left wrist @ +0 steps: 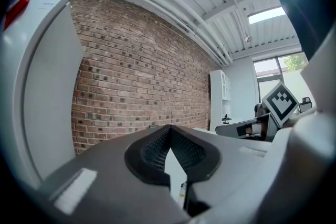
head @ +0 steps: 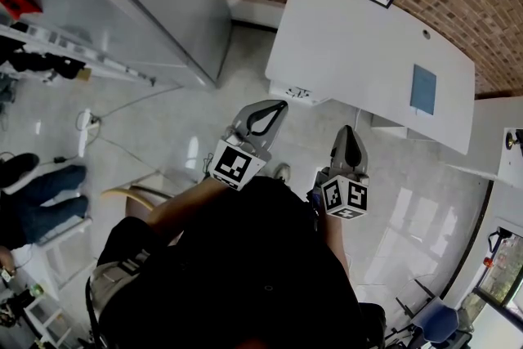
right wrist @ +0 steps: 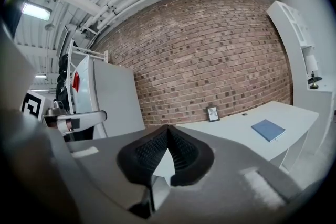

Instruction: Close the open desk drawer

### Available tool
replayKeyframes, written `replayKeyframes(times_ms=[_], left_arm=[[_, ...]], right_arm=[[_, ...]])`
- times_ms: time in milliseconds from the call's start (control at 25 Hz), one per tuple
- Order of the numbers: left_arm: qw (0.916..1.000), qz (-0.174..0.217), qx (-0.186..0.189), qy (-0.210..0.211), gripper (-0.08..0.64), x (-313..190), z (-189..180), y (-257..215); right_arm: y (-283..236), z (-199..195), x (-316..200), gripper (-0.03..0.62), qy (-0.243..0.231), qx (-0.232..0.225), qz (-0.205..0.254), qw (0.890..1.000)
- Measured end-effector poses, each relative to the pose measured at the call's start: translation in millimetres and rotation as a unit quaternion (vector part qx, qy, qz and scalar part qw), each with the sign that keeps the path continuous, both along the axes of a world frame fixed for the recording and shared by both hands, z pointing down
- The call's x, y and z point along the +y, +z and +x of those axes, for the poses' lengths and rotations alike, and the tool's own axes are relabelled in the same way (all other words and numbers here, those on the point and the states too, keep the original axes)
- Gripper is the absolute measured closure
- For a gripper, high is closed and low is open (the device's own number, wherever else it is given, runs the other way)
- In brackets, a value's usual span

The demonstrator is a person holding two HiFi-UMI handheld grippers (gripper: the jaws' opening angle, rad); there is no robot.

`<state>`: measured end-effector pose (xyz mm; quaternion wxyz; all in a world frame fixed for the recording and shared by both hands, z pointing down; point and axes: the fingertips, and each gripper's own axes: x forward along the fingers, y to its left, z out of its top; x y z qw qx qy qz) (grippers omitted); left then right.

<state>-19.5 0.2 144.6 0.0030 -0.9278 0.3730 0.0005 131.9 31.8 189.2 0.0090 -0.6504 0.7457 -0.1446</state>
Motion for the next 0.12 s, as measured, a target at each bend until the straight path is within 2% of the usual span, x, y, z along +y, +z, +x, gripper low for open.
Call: replayKeyframes(times_ms=[120], left_arm=[[1.0000, 0.000, 0.002, -0.003, 0.545, 0.1, -2.9, 0.2]], right_arm=[[-0.2, -2.0, 0.3, 0.591, 0.000, -0.001, 0.002, 1.000]])
